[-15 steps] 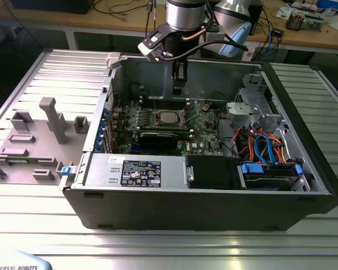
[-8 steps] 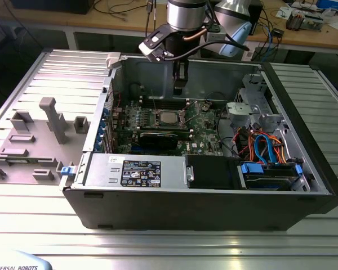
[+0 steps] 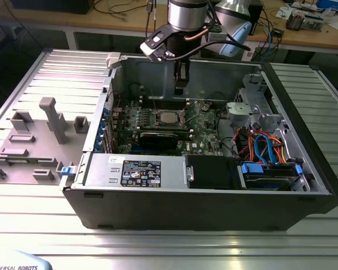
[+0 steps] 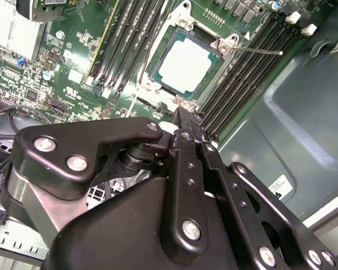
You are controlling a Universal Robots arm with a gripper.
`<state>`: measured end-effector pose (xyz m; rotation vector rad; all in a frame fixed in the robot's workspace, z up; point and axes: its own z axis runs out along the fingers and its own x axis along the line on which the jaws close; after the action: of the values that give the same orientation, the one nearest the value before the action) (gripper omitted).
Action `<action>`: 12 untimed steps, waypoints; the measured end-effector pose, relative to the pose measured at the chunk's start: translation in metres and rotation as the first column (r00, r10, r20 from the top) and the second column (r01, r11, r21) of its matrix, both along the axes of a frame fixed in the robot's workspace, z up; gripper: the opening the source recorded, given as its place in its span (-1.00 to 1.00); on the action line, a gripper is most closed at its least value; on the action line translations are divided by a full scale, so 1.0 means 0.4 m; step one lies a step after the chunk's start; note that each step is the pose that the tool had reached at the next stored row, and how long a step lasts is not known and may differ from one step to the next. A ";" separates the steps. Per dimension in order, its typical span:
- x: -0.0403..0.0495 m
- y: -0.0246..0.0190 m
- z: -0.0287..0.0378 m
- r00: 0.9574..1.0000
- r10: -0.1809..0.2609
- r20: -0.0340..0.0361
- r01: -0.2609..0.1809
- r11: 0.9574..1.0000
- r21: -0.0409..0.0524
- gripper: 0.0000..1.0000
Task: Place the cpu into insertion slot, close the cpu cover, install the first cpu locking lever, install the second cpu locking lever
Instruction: 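Close the cpu cover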
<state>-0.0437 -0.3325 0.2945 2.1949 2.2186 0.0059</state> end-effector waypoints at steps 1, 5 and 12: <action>0.001 0.000 0.000 1.000 0.000 0.000 0.000 1.000 0.000 -0.79; 0.006 0.000 0.000 1.000 0.000 0.000 0.000 1.000 0.000 -0.79; 0.014 0.000 0.000 1.000 0.000 0.000 0.000 1.000 0.000 -0.79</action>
<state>-0.0381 -0.3325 0.2945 2.1950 2.2185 0.0059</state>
